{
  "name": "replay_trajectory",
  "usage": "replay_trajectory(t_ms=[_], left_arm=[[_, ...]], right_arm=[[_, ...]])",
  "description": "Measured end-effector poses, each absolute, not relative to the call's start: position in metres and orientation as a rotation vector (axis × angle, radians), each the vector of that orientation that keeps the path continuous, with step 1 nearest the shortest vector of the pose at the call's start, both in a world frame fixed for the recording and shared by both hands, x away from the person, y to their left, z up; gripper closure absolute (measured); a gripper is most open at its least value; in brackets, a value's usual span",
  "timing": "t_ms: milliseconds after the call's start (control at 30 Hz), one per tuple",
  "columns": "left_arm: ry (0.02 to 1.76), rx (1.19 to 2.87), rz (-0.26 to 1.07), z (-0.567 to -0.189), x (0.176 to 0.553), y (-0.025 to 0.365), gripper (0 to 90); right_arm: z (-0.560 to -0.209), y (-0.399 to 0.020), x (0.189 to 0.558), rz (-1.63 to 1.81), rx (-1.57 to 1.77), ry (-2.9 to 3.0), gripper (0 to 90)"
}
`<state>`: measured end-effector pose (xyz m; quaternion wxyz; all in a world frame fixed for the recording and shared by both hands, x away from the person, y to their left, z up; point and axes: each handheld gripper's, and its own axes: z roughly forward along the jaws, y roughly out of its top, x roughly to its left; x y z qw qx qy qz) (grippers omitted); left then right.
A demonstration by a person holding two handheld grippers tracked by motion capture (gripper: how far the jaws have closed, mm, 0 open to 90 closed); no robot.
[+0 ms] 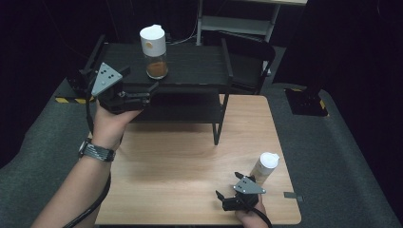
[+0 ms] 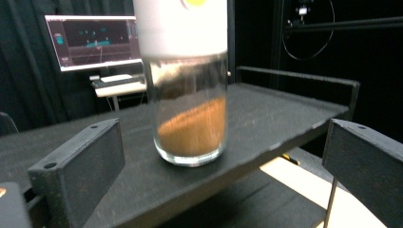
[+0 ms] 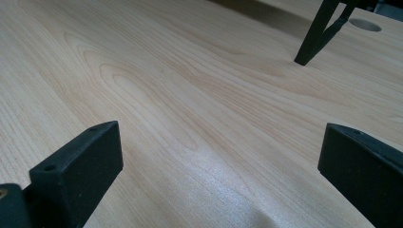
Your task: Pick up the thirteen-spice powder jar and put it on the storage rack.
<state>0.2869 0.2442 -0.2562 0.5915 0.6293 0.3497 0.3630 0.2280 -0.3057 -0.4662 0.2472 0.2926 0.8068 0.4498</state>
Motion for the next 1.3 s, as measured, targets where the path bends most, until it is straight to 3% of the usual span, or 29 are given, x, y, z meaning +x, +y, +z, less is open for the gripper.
replay_trajectory(t_ms=[567,1300], left_arm=[[0.826,1.505,0.816,-0.293,0.277,0.247,0.6],[0.826,1.592,0.706,-0.387,0.262,0.256,0.6]], right_arm=[[-0.466,-0.306,0.228,1.227,0.795,2.202,0.6],[-0.465,-0.304,0.229,1.215,0.785,2.214,0.6]])
